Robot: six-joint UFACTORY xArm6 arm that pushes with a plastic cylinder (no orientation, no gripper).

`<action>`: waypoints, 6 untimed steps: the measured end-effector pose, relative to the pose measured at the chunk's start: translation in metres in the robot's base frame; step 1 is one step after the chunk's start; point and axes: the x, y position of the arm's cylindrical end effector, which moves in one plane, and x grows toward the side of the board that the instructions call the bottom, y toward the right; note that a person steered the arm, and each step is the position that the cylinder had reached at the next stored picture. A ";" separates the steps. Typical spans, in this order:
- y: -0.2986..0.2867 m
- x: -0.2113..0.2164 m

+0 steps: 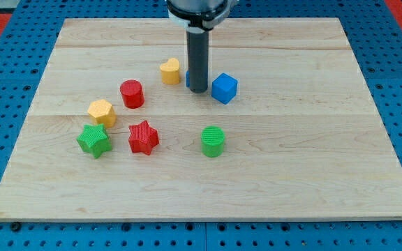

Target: Move the blue triangle away from the yellow heart

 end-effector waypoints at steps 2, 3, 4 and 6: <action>-0.021 0.008; -0.056 0.011; -0.069 -0.008; -0.009 -0.028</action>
